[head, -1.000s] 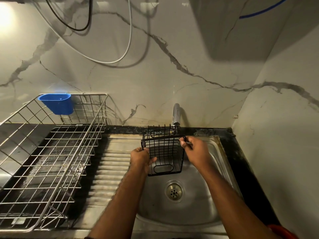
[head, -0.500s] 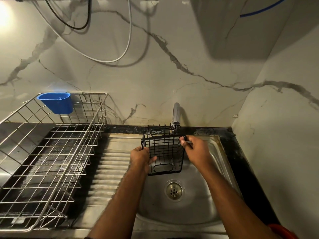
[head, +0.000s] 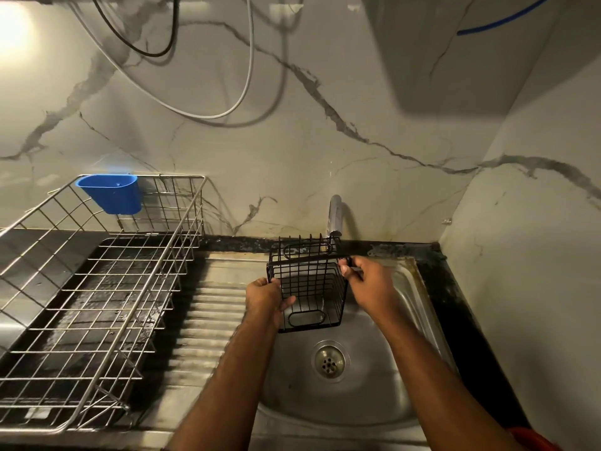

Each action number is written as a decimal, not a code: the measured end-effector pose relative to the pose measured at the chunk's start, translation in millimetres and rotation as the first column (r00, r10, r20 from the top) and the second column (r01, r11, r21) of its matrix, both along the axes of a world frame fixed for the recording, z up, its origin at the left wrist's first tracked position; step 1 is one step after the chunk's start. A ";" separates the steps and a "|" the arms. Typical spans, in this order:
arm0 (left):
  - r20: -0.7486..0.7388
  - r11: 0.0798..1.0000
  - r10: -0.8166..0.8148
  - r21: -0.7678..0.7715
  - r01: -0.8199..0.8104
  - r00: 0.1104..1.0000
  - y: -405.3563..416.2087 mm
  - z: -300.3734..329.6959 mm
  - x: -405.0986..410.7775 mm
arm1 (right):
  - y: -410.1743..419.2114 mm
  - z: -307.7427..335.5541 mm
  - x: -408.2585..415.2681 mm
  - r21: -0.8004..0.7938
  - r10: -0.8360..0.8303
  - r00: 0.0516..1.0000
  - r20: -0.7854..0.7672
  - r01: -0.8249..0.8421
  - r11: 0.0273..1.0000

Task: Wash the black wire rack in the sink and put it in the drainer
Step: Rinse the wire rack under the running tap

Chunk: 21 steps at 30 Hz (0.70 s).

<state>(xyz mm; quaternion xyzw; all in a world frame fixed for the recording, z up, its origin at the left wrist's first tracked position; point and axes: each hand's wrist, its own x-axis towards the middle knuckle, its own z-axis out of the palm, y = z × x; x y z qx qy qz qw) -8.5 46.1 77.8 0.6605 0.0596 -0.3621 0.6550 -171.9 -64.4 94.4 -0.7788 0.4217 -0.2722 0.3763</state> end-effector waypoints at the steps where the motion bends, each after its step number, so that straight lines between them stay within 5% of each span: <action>1: 0.000 1.000 0.004 -0.001 -0.004 1.000 0.4 -0.8 0.6 | -0.1 0.2 1.2 -0.002 0.002 1.000 -0.003 -0.002 1.000; 21: -0.044 0.999 0.038 0.010 -0.038 0.998 11.4 -9.6 -9.1 | -8.8 0.5 13.6 -0.042 0.007 0.998 -0.059 -0.009 0.999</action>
